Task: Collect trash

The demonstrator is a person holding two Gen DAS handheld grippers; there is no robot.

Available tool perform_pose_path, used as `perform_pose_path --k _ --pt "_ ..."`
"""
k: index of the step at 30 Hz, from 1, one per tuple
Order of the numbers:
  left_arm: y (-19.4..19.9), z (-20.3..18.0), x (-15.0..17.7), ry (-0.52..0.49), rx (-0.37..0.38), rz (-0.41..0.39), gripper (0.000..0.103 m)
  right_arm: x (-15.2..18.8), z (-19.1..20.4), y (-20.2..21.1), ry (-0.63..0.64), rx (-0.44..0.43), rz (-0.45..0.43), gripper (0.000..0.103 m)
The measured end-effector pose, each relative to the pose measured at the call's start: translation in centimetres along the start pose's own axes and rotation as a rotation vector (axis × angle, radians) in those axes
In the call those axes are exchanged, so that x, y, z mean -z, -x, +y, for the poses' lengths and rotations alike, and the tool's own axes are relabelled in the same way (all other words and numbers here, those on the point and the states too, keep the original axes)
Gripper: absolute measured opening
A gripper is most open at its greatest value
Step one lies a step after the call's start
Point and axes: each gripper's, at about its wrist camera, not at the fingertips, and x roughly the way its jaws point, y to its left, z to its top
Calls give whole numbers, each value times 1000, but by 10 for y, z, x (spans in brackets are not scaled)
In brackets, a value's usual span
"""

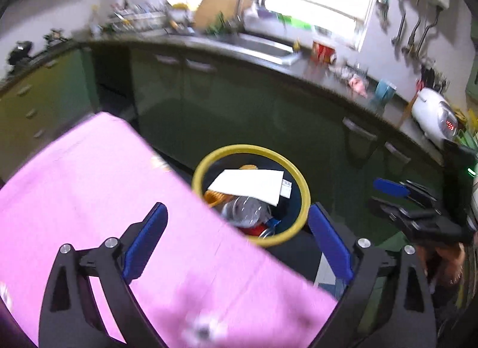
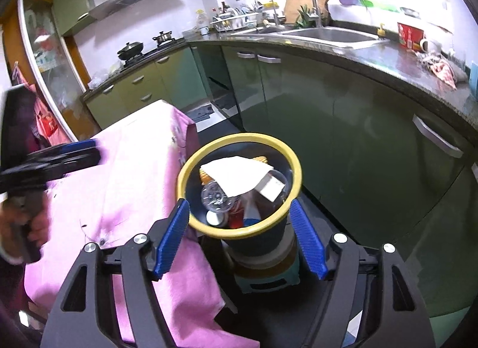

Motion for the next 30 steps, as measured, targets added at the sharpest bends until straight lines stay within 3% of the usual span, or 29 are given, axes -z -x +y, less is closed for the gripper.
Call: perform_pose_path --k 4,8,12,14,16,19,26,30 --pt "71 12 40 34 -146 -114 96 5 30 14 43 -16 -21 74" --pt "137 33 91 133 -357 -198 96 7 71 31 136 -26 -65 81" --pt "185 61 135 302 -537 -202 96 13 113 54 201 -73 -122 88" --pt "205 70 153 367 -592 -216 96 18 131 67 231 -90 -145 93" --pt "223 73 168 414 -631 -246 96 23 146 80 259 -102 -177 98" --pt "250 74 186 444 -692 -290 96 32 159 99 267 -98 -221 98" --pt "277 63 194 452 -744 -341 96 53 164 125 250 -43 -239 98" --pt "282 49 195 409 -725 -386 96 61 156 135 223 -19 -269 98"
